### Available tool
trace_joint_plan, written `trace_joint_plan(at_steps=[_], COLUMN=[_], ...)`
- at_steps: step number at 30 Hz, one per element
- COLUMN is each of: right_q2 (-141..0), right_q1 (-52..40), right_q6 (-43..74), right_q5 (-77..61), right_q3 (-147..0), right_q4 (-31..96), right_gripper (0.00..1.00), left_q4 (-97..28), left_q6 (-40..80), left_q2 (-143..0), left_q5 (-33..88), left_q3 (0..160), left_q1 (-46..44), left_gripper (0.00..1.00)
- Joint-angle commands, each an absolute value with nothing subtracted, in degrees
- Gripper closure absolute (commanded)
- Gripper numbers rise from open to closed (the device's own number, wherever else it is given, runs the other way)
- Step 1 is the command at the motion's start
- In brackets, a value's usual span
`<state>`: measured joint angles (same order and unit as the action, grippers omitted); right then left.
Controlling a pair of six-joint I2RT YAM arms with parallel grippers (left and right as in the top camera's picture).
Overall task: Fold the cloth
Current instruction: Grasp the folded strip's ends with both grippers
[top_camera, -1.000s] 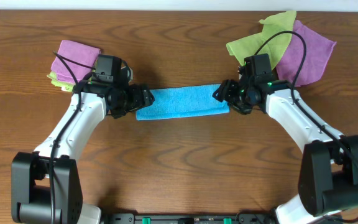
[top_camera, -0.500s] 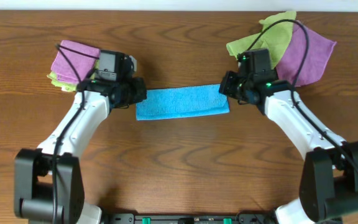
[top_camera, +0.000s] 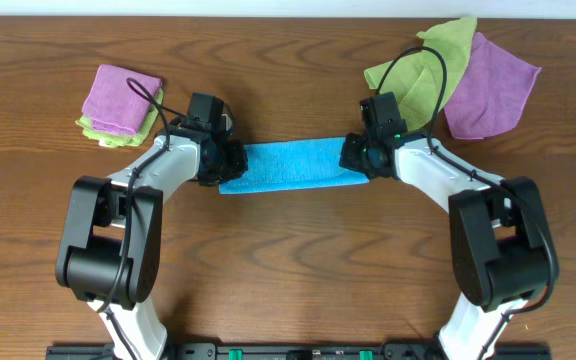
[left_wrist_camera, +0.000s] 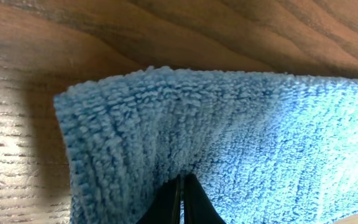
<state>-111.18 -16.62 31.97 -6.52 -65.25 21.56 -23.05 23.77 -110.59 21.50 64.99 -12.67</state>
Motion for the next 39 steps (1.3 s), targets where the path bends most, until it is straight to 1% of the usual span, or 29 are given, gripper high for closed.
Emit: trace_joint_plan(at_steps=[1,4,8,9,10,11,12,14,15,17,19,22,23,25,28,31,33,39], right_q2=[-113.2,-113.1,-112.7,-112.0,-111.2,-110.1,-108.3,-104.4,-102.2,-96.3,-92.5,-91.5,-92.4,-94.6,-98.7,-102.4,-104.3,-108.7], right_q1=[-17.2,-17.8,-17.8,-17.4,-17.0,-16.5,-15.7,-14.0,-13.0,-9.3,-5.1,1.7,3.7,5.8,5.6,3.9,2.9,-3.4], right_q6=[31.2,31.2,31.2,31.2,30.7,29.8,28.7,27.0,26.2,22.7,18.5,14.0,14.1,14.9,15.9,17.0,18.5,24.0], right_q5=[-5.2,-6.0,-6.1,-7.4,-8.8,-10.5,-12.3,-13.2,-13.1,-14.2,-18.9,-32.2,-38.5,-45.4,-47.3,-47.4,-47.6,-48.0], right_q3=[-65.1,-65.1,-65.6,-66.3,-67.0,-67.7,-68.6,-69.4,-69.4,-69.0,-67.4,-61.9,-58.6,-53.1,-49.8,-49.8,-49.8,-49.8], right_q4=[28.0,34.7,35.2,35.7,36.6,37.6,39.4,41.7,42.4,43.3,42.7,37.5,33.5,27.2,23.5,21.9,20.1,12.8], right_gripper=[0.99,0.98,0.98,0.94,0.76,0.64,0.53,0.35,0.28,0.17,0.12,0.11,0.14,0.16,0.16,0.15,0.16,0.18], left_q4=[-25.1,-26.2,-27.1,-27.7,-28.0,-28.2,-28.5,-28.7,-28.8,-28.9,-29.0,-29.0,-29.0,-29.0,-28.9,-28.9,-28.9,-28.9], left_q6=[23.7,22.9,22.7,22.8,22.8,22.7,22.7,22.7,22.7,22.7,22.7,22.7,22.7,22.7,22.7,22.7,22.7,22.9], left_q2=[-112.8,-112.8,-112.8,-112.8,-112.8,-112.8,-112.8,-112.8,-112.8,-112.8,-112.8,-112.8,-112.8,-112.8,-112.8,-112.8,-112.8,-112.8], left_q5=[19.6,19.0,19.0,18.9,18.7,18.4,17.8,17.4,17.4,17.4,17.4,17.4,17.4,17.7,17.8,17.9,17.9,18.1], left_q3=[65.3,65.3,65.3,65.3,65.3,65.3,65.3,65.3,65.3,65.3,65.3,65.3,65.3,65.3,65.3,65.3,65.3,65.3], left_q1=[-12.8,-12.8,-12.8,-12.8,-12.8,-12.8,-12.8,-12.8,-12.8,-12.8,-12.8,-12.8,-12.8,-12.8,-12.8,-12.8,-12.8,-12.8], left_gripper=[0.94,0.94,0.94,0.94,0.94,0.94,0.94,0.94,0.94,0.94,0.94,0.94,0.94,0.94,0.94,0.94,0.94,0.94])
